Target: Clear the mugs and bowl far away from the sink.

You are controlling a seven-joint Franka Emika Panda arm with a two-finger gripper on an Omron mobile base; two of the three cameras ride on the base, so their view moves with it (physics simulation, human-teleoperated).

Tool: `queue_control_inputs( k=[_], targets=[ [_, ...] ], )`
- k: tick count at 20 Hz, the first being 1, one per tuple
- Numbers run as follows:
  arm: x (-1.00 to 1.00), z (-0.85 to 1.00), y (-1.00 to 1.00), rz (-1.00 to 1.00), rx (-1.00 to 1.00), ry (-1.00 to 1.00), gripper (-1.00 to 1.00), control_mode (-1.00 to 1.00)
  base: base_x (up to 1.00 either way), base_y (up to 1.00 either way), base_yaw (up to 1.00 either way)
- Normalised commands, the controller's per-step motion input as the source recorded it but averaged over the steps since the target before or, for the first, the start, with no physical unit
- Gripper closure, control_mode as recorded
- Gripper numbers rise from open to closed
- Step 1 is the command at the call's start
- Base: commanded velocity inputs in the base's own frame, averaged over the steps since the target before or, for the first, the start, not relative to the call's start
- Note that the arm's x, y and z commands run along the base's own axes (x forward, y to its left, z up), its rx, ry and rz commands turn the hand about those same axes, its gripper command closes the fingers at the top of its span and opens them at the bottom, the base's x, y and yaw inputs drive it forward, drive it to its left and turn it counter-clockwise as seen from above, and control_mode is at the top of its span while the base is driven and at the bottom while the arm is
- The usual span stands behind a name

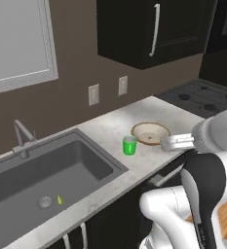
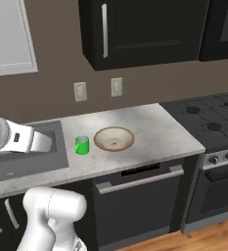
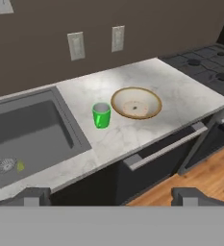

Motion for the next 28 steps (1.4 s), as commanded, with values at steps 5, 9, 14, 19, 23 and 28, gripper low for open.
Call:
queue_control_inputs(
  k=[5, 9, 14, 19, 23, 28],
  targets=[
    [0.0, 0.0, 0.0, 0.0, 0.0, 0.0, -1.0, 1.0, 0.88, 0.06, -0.13],
    [0.0, 0.0, 0.0, 0.0, 0.0, 0.0, -1.0, 1.0, 0.35, 0.05, -0.03],
    [0.0, 0.0, 0.0, 0.0, 0.0, 0.0, -1.0, 1.0, 0.18, 0.0, -0.01],
    [0.0, 0.0, 0.0, 0.0, 0.0, 0.0, -1.0, 1.0, 0.17, 0.0, -0.23],
    [0.0, 0.0, 0.0, 0.0, 0.0, 0.0, -1.0, 1.0, 0.19, 0.0, -0.33],
    [0.0, 0.0, 0.0, 0.0, 0.0, 0.0, -1.0, 1.0, 0.21, 0.04, -0.34]
  ],
)
